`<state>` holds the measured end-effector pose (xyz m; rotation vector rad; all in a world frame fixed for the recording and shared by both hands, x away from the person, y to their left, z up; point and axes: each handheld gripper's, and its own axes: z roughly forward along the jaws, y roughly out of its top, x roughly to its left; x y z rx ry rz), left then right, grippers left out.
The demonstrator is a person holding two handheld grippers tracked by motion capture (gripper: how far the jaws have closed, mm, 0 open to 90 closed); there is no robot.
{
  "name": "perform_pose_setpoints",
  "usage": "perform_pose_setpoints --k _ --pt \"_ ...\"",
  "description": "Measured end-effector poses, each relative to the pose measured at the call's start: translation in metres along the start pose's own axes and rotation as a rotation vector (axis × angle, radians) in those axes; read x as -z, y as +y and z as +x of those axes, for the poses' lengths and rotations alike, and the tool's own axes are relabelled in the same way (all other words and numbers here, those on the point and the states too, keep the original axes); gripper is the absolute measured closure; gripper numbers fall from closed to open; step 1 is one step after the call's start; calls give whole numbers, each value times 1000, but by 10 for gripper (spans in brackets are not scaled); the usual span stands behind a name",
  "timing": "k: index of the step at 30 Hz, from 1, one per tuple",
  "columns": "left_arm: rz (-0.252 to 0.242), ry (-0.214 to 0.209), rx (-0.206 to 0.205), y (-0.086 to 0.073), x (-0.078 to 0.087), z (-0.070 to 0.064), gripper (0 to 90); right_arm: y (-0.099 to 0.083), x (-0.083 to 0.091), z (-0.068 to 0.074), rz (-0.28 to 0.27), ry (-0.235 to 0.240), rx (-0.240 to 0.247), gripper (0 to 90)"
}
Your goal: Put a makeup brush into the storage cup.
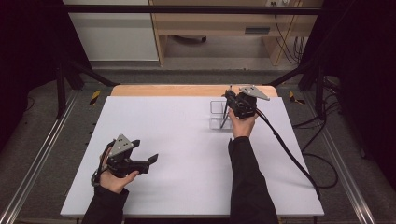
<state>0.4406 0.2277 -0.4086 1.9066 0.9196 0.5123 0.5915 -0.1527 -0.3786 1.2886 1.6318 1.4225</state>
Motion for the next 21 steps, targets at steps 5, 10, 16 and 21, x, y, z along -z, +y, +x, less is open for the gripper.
perform_pose_setpoints --k 5,10,16,21 --pt "1 1 -3 0 0 0 118 -6 0 -1 6 3 -5 839" --pt "4 1 -5 0 -1 0 118 -10 0 -1 14 4 -5 839" --pt "6 1 -6 0 -1 -1 118 -18 -2 0 38 1 10 839" --pt "9 2 -7 -1 -2 -1 118 -22 -3 -1 50 -1 12 839"
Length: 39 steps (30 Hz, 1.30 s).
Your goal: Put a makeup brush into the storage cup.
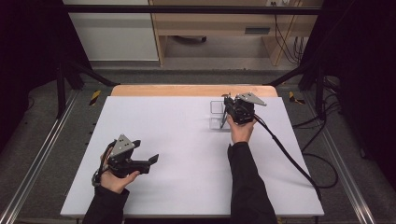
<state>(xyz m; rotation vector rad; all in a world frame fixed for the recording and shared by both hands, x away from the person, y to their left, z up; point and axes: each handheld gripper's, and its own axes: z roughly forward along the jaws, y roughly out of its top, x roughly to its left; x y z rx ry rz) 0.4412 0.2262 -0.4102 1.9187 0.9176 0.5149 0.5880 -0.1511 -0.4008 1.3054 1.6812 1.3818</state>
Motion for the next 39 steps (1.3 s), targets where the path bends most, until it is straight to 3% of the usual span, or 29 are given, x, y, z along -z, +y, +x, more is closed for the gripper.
perform_pose_setpoints --k 21,30,39 --pt "5 1 0 -1 -1 0 118 -13 -2 3 72 2 9 819" --pt "4 2 5 -1 -1 1 118 -12 4 6 88 20 -2 729" --pt "7 2 3 -1 -1 1 118 -13 13 10 94 23 35 637"
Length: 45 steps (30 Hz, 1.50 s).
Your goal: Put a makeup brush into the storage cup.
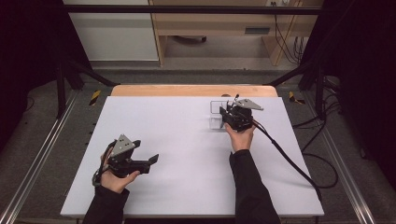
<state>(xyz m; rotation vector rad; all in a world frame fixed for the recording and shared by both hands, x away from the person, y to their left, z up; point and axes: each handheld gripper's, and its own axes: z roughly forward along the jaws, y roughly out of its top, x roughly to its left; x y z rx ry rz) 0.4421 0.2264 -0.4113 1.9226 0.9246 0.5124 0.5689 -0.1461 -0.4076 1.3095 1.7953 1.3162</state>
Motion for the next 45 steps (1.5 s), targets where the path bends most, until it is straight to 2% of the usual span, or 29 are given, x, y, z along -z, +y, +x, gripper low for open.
perform_pose_setpoints --k 11,17,23,33,38,45 --pt "2 2 -1 0 0 0 118 0 17 -3 -24 7 0 601" --pt "2 2 -1 0 0 0 118 0 29 -3 -37 10 13 553" --pt "2 4 -2 0 0 0 118 -1 42 -1 -55 47 12 477" --pt "-3 6 9 -1 1 3 118 -7 62 -1 -43 92 47 217" --pt "-1 9 16 -2 1 4 117 -13 79 -1 -45 130 51 171" --pt "5 8 26 -4 1 7 117 -21 101 -7 -43 140 62 120"
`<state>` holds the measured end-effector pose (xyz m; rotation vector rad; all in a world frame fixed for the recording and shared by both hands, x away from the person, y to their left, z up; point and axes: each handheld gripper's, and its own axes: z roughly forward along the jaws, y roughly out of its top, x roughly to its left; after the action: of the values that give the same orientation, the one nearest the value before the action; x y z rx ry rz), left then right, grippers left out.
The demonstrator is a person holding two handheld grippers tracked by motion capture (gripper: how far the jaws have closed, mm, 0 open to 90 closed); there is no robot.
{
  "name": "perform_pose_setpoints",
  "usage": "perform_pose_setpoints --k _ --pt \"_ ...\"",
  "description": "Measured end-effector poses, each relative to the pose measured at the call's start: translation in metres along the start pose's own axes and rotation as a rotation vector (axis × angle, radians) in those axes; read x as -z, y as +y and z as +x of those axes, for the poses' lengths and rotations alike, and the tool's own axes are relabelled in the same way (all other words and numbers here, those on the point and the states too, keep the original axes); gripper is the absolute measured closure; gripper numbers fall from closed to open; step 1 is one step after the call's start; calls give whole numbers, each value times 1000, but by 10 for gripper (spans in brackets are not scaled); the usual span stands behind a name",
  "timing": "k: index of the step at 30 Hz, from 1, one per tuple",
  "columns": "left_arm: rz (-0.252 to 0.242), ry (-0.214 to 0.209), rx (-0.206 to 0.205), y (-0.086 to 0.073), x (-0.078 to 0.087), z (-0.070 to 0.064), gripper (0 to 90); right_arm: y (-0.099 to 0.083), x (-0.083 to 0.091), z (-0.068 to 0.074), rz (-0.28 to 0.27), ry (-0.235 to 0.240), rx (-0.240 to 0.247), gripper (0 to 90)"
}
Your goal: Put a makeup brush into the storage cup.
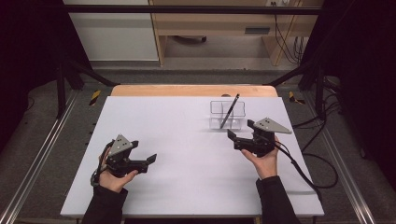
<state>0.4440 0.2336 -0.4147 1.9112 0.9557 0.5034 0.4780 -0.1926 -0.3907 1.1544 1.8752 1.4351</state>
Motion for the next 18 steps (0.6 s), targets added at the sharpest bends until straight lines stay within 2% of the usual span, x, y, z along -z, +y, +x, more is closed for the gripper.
perform_pose_setpoints --k 8,18 --pt "5 -8 4 -2 0 2 121 -8 20 1 5 29 14 83" --pt "-1 -5 12 -6 2 4 120 -25 36 -2 31 31 23 66"
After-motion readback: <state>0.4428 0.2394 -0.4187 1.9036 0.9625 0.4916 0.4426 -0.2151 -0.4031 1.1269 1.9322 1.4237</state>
